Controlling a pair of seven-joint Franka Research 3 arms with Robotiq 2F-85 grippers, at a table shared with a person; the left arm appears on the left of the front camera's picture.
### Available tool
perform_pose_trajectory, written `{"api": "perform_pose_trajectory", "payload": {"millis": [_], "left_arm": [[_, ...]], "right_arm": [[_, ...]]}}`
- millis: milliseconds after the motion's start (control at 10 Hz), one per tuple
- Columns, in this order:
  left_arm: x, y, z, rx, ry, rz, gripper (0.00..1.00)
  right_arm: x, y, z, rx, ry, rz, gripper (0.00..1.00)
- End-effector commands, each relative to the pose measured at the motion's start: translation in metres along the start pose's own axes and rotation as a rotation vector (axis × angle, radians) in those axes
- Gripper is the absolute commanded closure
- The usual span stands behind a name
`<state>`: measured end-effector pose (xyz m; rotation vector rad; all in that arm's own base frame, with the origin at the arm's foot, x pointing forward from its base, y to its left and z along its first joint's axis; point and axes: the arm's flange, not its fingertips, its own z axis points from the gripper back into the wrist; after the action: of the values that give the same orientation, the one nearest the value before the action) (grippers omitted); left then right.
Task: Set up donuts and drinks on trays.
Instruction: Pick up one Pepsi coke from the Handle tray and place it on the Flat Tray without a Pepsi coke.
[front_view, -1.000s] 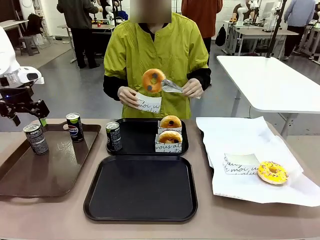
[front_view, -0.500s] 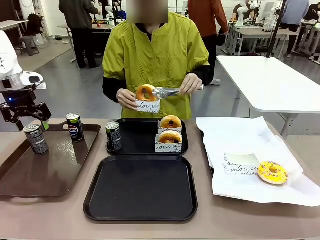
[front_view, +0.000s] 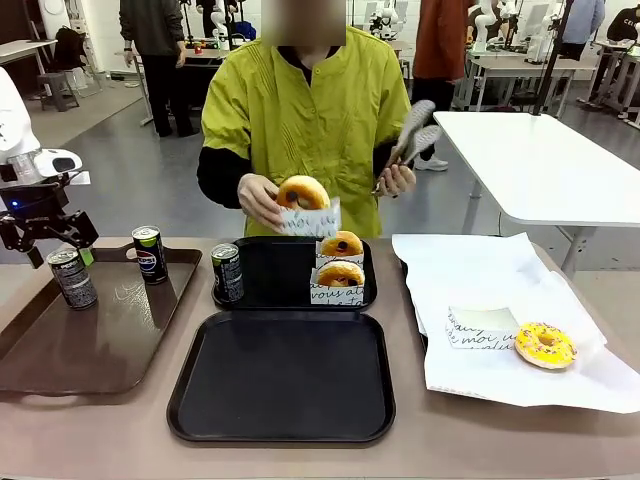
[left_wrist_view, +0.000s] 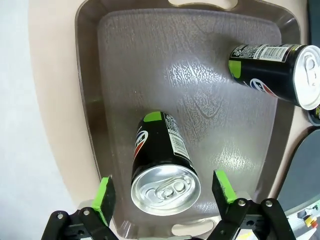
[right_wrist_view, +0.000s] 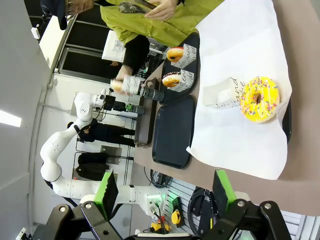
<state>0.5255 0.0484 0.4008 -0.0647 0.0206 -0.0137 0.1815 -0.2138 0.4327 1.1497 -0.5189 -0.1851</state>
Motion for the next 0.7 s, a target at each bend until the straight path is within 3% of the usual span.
{"api": "perform_pose_trajectory", "payload": {"millis": [0,600], "left_arm": [[-0.002,0.005,-0.008,-0.007,-0.011,-0.024,0.00],[0.003,0.005,-0.032,0.019,-0.022,-0.028,0.00]], "right_arm": [[0.002,0.000,0.000,0.019,-0.006,0.018,0.00],[0.002,0.000,0.000,0.019,-0.006,0.018,0.00]]}}
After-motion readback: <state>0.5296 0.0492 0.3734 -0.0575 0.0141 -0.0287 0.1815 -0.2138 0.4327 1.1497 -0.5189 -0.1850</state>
